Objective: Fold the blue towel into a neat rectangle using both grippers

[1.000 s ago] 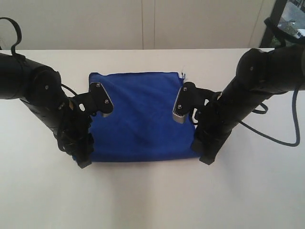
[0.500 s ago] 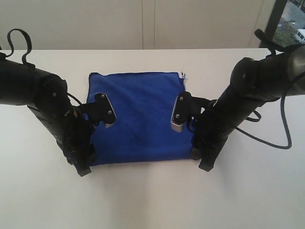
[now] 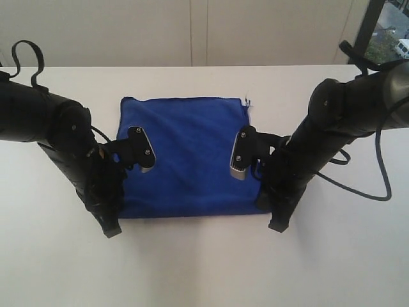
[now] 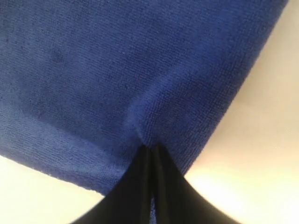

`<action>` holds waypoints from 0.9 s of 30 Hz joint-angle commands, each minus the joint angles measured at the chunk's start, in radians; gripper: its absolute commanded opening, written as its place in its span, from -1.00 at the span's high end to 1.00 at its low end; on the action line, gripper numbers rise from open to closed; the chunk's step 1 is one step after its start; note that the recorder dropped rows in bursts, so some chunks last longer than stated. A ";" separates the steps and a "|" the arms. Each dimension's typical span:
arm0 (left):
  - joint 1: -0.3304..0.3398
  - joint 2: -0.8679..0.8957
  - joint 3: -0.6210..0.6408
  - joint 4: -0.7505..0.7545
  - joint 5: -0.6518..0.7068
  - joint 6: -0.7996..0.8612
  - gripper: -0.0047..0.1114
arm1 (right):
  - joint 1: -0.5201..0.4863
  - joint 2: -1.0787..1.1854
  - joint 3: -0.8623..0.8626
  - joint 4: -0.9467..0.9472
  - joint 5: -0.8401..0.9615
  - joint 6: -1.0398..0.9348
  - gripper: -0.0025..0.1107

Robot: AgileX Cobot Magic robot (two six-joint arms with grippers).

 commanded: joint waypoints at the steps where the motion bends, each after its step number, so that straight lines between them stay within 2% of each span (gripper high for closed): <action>1: -0.004 0.001 0.008 -0.007 0.047 0.012 0.92 | 0.001 0.002 0.007 -0.017 0.056 -0.012 0.96; 8: -0.004 0.001 0.008 -0.028 0.137 0.038 0.92 | 0.001 -0.026 0.025 -0.024 0.087 -0.008 0.96; 14: -0.004 0.001 0.008 -0.130 0.176 0.141 0.92 | 0.001 -0.070 0.073 -0.034 0.085 -0.008 0.96; 20: -0.004 0.001 0.008 -0.130 0.166 0.140 0.92 | 0.001 -0.070 0.089 -0.032 0.074 -0.008 0.96; 22: -0.004 0.001 0.008 -0.130 0.164 0.144 0.90 | 0.001 -0.070 0.089 -0.032 0.072 -0.008 0.89; 25: -0.004 0.001 0.008 -0.124 0.164 0.143 0.48 | 0.001 -0.070 0.089 -0.024 0.068 -0.008 0.46; 27: -0.004 0.001 0.008 -0.124 0.166 0.143 0.27 | 0.001 -0.070 0.089 -0.024 0.068 -0.008 0.33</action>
